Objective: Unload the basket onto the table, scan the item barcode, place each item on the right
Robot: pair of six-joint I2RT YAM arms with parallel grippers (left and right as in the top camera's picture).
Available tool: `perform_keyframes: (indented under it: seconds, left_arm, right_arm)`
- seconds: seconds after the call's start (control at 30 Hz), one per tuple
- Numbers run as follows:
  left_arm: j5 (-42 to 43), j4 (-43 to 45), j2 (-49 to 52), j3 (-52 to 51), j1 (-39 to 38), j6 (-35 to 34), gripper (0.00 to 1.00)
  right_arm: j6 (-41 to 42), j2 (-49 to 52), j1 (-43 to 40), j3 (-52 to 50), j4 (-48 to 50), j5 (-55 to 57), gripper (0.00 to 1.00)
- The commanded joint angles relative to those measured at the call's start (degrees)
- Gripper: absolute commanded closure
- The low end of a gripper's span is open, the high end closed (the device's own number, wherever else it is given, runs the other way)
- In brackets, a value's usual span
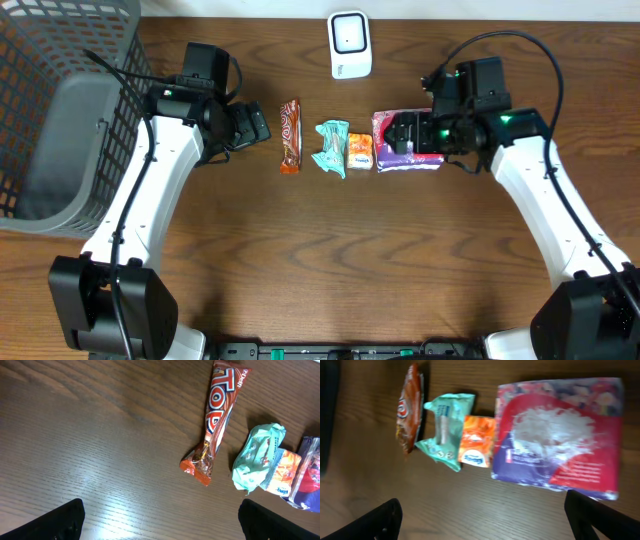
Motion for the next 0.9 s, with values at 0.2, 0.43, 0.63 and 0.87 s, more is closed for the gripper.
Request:
perform_keyframes:
  seconds: [0.2,0.43,0.63,0.87]
  left_arm:
    - [-0.7,-0.1,0.0,0.5,0.0,-0.1,0.02]
    - [-0.7,-0.2,0.0,0.5,0.0,-0.1,0.02]
    - [-0.7,-0.1,0.0,0.5,0.0,-0.1,0.02]
    - [-0.7,-0.1,0.0,0.5,0.0,-0.1,0.02]
  right_arm:
    - [0.6,-1.0,1.7,1.1,0.2,-1.1,0.01]
    - [0.6,-1.0,2.3,1.1,0.1,-1.1,0.01]
    - [0.6,-1.0,3.8,1.1,0.1,-1.1,0.01]
    - [0.5,-1.0,7.1,1.1,0.2,-0.2,0.01]
